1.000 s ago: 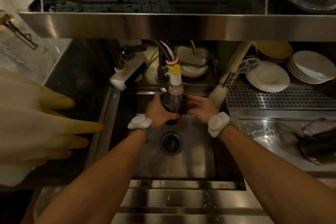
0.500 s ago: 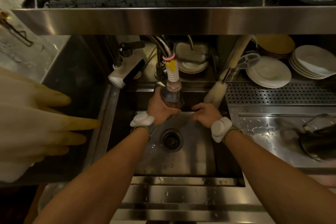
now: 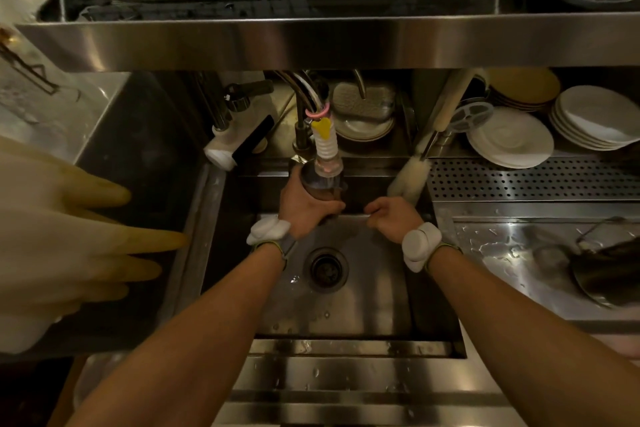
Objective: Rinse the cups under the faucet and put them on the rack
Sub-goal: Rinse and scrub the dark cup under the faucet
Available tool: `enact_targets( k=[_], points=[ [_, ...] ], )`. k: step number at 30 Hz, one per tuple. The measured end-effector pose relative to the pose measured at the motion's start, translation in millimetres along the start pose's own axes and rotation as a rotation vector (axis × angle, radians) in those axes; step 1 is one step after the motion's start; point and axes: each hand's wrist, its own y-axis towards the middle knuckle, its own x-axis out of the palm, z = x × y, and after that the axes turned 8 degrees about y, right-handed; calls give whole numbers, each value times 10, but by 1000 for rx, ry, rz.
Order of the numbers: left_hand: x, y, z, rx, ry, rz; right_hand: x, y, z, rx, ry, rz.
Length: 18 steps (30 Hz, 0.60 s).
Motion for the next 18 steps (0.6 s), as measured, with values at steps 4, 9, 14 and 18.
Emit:
enact_targets(
  k=[4, 9, 14, 18],
  points=[
    [20, -18, -5, 36, 63, -57, -15, -20, 5, 5, -6, -1],
    [-38, -65, -23, 81, 140, -134, -39, -73, -5, -30, -27, -10],
    [-273, -100, 68, 116, 533, -175, -59, -133, -113, -66, -6, -12],
    [-471, -154, 138, 153, 754, -173, -73, -185, -202, -95, 4, -28]
  ],
)
